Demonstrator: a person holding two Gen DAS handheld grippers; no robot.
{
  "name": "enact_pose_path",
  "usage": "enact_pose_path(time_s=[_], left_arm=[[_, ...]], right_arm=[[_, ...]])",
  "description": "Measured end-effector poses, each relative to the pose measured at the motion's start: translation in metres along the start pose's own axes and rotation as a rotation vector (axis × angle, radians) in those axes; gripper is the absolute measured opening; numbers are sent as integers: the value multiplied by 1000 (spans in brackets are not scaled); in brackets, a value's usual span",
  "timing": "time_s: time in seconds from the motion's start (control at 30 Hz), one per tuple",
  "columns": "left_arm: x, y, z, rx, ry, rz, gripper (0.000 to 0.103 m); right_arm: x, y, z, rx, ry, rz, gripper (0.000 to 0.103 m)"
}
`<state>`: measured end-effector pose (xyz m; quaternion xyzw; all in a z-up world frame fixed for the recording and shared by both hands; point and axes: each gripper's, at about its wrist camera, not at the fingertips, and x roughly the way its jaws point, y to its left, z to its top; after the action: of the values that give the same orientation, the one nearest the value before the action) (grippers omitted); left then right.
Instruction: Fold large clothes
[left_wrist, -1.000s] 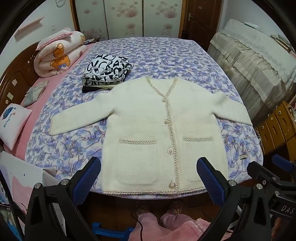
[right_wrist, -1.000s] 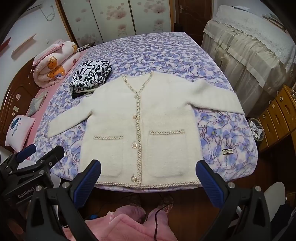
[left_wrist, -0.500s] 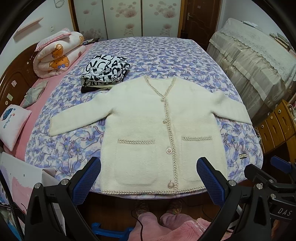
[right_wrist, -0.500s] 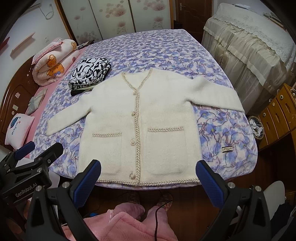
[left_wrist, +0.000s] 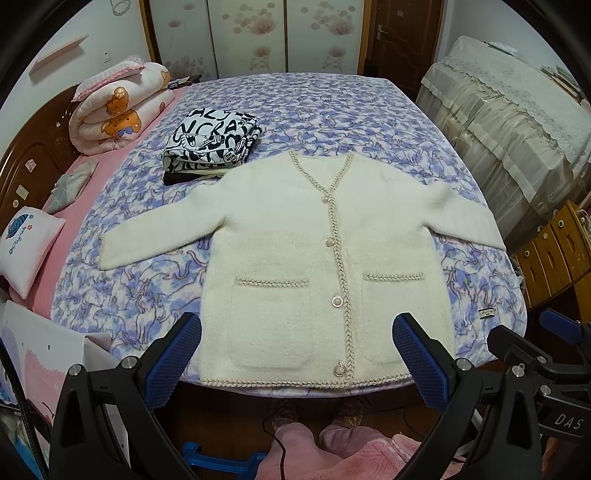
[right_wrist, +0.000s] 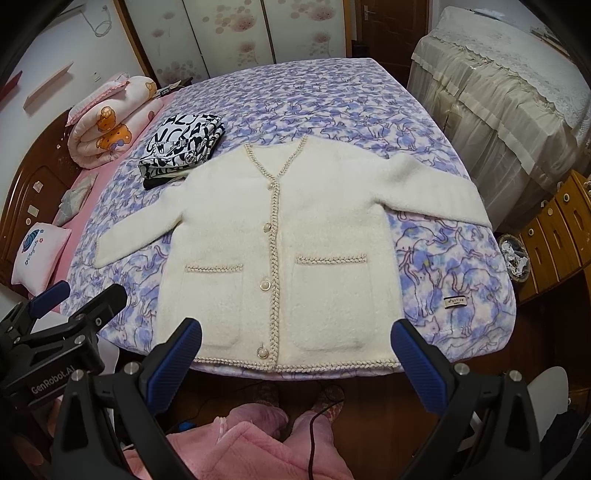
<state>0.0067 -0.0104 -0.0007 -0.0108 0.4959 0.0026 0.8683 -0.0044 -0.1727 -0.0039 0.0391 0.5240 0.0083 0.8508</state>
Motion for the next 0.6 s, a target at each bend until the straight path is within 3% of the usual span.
enact_pose_path(time_s=[0.33,0.6], left_arm=[[1,1,-4,-20,15,33,103],[-4,-6,10,-83,-45,101,103]], right_arm=[[1,-5,4,0,-2,2,102],[15,-8,12,-24,6,22,102]])
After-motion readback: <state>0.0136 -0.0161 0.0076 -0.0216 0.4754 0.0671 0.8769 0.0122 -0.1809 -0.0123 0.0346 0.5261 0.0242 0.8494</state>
